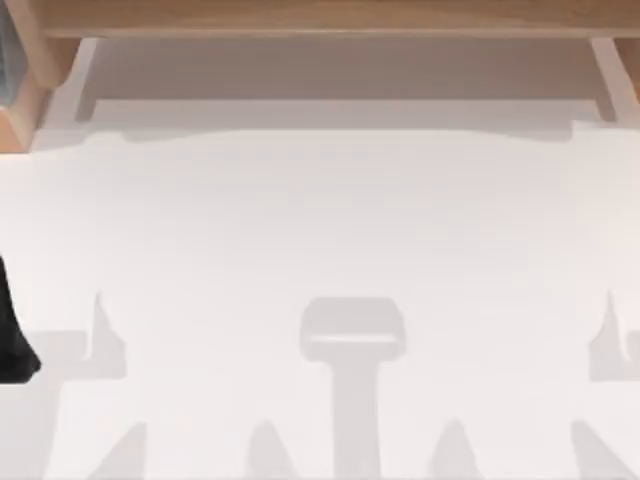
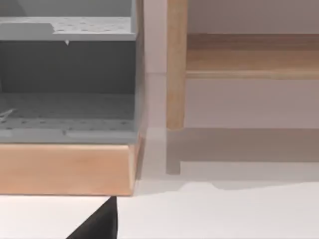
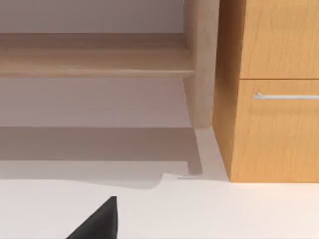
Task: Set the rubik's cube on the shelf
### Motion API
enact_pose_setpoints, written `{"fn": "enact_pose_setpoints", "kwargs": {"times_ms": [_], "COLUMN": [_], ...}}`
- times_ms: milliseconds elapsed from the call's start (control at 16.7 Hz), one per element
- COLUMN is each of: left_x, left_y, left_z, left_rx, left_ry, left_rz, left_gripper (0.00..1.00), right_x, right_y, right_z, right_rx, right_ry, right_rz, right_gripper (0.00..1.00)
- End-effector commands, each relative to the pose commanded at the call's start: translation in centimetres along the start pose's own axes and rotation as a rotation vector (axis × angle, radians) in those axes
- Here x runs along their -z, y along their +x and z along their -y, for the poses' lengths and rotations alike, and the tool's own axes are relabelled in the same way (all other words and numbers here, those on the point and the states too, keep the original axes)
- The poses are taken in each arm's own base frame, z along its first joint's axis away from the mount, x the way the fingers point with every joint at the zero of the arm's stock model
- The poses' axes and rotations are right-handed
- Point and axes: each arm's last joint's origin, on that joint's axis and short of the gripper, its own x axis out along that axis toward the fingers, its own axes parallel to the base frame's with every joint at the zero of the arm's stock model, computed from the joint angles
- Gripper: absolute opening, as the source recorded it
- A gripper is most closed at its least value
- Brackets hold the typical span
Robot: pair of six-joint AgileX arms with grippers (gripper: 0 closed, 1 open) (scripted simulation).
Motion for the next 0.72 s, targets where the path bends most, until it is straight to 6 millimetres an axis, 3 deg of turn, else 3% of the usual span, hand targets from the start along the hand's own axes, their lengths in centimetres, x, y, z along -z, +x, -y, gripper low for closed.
{"fn": "enact_pose_setpoints", "kwargs": {"times_ms": [300, 540, 720], "left_x": [0.0, 0.0, 0.0], "left_y": [0.0, 0.0, 0.0], "left_z": [0.0, 0.0, 0.0], "left_rx": [0.000, 0.000, 0.000], "left_ry": [0.000, 0.000, 0.000], "left_rz": [0.000, 0.000, 0.000], "left_gripper": [1.00, 1.00, 1.00], "right_x": [-1.1, -4.5, -7.6], "right_y": [0.2, 1.6, 4.6], "right_z": [0.2, 0.8, 1.7], "right_rx": [0.014, 0.037, 0.044], "right_ry": [-0.054, -0.239, -0.433], "right_rz": [0.011, 0.032, 0.037], "right_gripper": [1.00, 1.00, 1.00]}}
